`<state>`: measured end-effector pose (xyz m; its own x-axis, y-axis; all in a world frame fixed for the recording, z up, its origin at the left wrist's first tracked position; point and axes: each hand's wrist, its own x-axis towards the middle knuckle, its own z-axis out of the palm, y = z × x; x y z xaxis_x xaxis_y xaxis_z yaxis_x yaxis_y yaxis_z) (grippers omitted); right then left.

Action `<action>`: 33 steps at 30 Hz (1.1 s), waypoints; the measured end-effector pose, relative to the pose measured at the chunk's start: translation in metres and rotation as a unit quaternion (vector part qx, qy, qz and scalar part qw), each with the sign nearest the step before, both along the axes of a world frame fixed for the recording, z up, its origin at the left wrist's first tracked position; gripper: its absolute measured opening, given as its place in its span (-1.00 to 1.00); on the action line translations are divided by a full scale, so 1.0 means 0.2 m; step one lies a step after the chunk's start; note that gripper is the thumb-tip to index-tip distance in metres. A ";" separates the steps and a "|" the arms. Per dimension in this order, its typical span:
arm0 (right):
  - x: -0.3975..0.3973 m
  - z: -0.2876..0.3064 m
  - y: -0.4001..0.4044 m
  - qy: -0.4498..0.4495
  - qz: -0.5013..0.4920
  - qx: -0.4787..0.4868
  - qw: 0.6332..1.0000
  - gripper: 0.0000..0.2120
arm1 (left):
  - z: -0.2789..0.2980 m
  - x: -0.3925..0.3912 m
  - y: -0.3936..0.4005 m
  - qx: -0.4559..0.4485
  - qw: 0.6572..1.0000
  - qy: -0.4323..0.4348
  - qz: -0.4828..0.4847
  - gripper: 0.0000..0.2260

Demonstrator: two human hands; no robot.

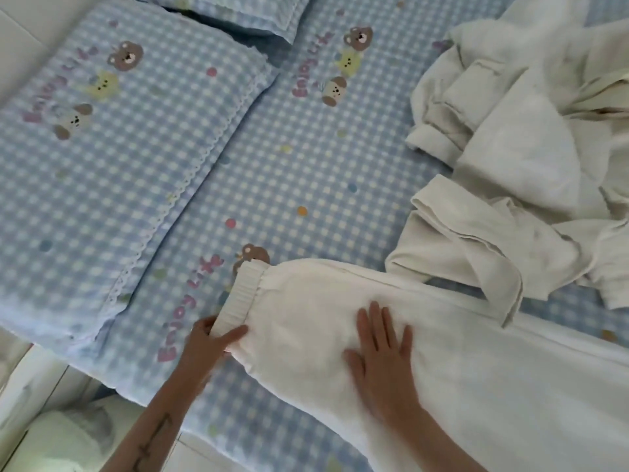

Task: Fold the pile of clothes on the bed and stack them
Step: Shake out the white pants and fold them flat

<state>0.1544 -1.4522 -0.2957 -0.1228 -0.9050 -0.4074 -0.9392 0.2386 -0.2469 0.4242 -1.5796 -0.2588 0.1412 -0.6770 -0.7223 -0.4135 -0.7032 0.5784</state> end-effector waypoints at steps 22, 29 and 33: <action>-0.61 0.65 0.53 -0.495 -0.595 -0.023 0.632 -0.77 | 0.45 -1.10 0.84 -0.265 0.718 -0.084 -0.638 -0.14; -0.94 0.44 0.84 -0.518 -0.617 -0.020 0.592 -0.73 | 0.26 -1.14 0.92 -0.299 0.728 -0.153 -0.598 -0.30; -1.09 0.37 0.95 -0.511 -0.603 -0.004 0.613 -0.75 | 0.19 -1.17 1.04 -0.355 0.711 -0.138 -0.591 -0.42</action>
<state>-0.0641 -1.2628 -0.2217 -0.3885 -0.4099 -0.8252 0.5645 0.6019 -0.5648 0.1899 -1.3707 -0.2212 -0.7595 -0.6210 -0.1937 -0.6396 0.6583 0.3970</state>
